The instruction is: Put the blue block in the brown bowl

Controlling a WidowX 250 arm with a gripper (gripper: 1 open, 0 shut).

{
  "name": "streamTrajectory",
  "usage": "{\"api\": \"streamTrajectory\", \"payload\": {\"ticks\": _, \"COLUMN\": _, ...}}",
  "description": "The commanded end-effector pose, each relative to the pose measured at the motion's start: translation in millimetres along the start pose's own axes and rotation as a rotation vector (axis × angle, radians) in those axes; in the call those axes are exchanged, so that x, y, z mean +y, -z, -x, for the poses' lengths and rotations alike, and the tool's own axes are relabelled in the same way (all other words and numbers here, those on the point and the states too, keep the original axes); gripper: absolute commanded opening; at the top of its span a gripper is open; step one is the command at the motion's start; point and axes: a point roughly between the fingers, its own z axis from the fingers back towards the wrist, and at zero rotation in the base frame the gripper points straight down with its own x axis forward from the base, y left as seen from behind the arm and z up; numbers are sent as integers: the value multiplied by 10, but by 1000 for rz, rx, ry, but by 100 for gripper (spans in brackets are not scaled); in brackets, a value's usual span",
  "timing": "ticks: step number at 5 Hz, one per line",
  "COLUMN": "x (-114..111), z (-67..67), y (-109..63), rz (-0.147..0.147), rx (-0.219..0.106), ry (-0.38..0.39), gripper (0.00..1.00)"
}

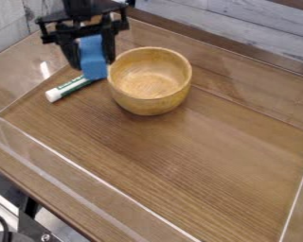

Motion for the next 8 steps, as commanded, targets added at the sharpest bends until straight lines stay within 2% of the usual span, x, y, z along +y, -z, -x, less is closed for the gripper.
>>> {"api": "streamTrajectory", "payload": {"ticks": 1, "x": -7, "z": -132, "y": -60, "rz": 6, "rx": -81, "ry": 19, "gripper": 0}}
{"api": "streamTrajectory", "payload": {"ticks": 2, "x": 11, "z": -179, "y": 22, "rz": -10, "rx": -92, "ry": 32, "gripper": 0}}
{"api": "streamTrajectory", "payload": {"ticks": 4, "x": 33, "z": -209, "y": 127, "rz": -16, "rx": -131, "ry": 73, "gripper": 0}}
{"api": "streamTrajectory", "payload": {"ticks": 8, "x": 11, "z": -279, "y": 246, "rz": 17, "rx": -216, "ry": 159, "gripper": 0}}
